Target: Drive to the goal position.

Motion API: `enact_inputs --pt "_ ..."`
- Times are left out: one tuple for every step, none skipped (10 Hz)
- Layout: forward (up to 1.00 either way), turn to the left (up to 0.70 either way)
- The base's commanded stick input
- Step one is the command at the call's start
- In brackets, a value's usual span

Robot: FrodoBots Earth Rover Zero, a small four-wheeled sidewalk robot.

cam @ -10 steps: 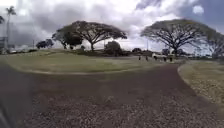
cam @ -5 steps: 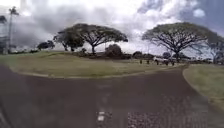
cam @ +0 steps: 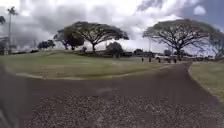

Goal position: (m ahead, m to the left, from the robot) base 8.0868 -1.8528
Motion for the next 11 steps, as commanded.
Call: enact_inputs --pt "0.7 -0.35" --pt "0.7 -0.35" --pt "0.7 -0.35" --pt "0.7 -0.35" --pt "0.7 -0.35" --pt "0.7 -0.35" --pt "0.7 -0.35" --pt "0.7 -0.35" --pt "0.7 -0.35" --pt "0.7 -0.35" --pt "0.7 -0.35"
